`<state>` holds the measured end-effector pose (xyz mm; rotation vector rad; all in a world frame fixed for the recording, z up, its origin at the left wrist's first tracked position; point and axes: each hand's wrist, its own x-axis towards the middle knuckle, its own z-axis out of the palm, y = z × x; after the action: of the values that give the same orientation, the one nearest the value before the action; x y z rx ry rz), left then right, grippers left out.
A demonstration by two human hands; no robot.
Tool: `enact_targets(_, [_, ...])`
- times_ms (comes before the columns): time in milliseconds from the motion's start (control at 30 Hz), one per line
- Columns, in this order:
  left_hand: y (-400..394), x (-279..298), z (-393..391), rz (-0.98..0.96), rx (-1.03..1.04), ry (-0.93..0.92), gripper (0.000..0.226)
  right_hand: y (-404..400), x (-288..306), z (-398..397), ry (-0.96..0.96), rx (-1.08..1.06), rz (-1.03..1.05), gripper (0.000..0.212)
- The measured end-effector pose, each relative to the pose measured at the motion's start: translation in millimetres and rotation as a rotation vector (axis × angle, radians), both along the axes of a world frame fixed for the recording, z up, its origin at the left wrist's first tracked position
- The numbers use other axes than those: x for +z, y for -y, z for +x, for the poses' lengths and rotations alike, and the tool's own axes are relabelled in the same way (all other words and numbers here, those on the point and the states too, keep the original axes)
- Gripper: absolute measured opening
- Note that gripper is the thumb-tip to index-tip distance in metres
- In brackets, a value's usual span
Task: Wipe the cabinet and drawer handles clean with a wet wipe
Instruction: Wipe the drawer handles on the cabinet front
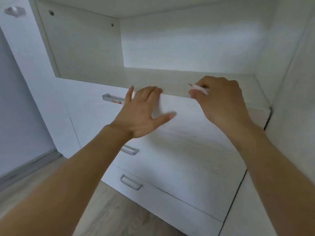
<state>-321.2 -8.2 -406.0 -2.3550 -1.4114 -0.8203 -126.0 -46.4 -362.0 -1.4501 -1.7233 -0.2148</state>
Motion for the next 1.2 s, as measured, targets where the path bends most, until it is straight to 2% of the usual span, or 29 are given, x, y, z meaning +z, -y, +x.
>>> enact_targets(167, [-1, -11, 4, 0.087, -0.045, 0.069, 0.077, 8, -7, -3, 0.025, -0.046, 0.040, 0.017])
enact_targets(433, [-21, -15, -13, 0.264, -0.144, -0.019, 0.085, 14, -16, -21, -0.017, -0.199, 0.092, 0.013])
enact_targets(700, [-24, -10, -21, 0.212, -0.171, -0.106, 0.079, 15, -25, -45, -0.070, -0.351, 0.154, 0.010])
enact_targets(800, [-23, -11, -19, 0.206, -0.168, -0.113, 0.075, 16, -24, -46, -0.013, -0.410, 0.148, 0.015])
enact_targets(1200, [-32, -26, -14, 0.366, -0.149, -0.023, 0.070, 15, -34, -41, -0.005, -0.329, 0.237, 0.018])
